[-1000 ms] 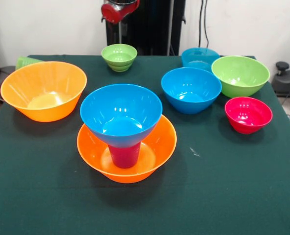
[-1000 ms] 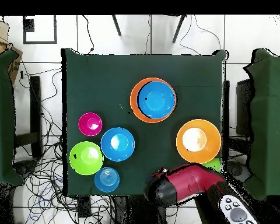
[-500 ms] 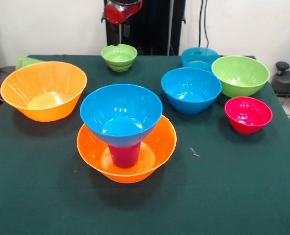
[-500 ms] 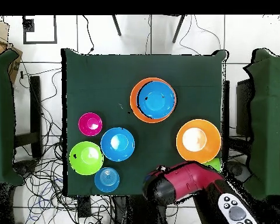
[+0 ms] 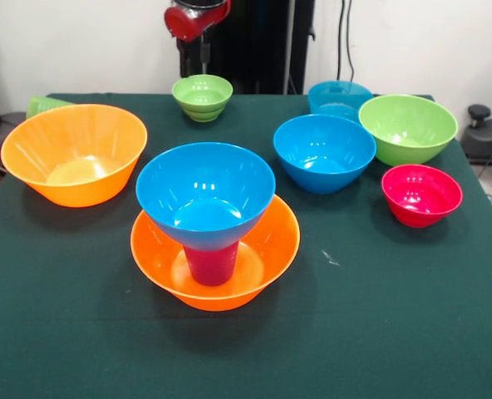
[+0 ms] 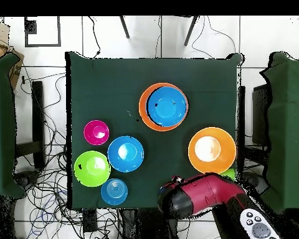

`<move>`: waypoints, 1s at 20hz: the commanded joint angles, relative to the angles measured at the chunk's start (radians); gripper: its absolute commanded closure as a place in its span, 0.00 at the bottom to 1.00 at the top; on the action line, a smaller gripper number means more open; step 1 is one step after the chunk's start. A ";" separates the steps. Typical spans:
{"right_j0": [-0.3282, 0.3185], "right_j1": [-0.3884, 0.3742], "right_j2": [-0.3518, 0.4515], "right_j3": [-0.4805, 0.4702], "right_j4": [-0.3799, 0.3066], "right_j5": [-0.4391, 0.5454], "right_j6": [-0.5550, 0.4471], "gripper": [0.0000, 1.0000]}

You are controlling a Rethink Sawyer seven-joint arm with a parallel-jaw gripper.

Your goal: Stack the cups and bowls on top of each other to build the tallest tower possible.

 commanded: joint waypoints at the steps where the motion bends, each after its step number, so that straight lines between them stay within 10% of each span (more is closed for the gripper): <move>1: 0.054 0.083 0.038 -0.087 -0.105 -0.021 -0.024 0.00; 20: 0.076 0.153 -0.009 -0.129 -0.197 -0.109 0.037 0.00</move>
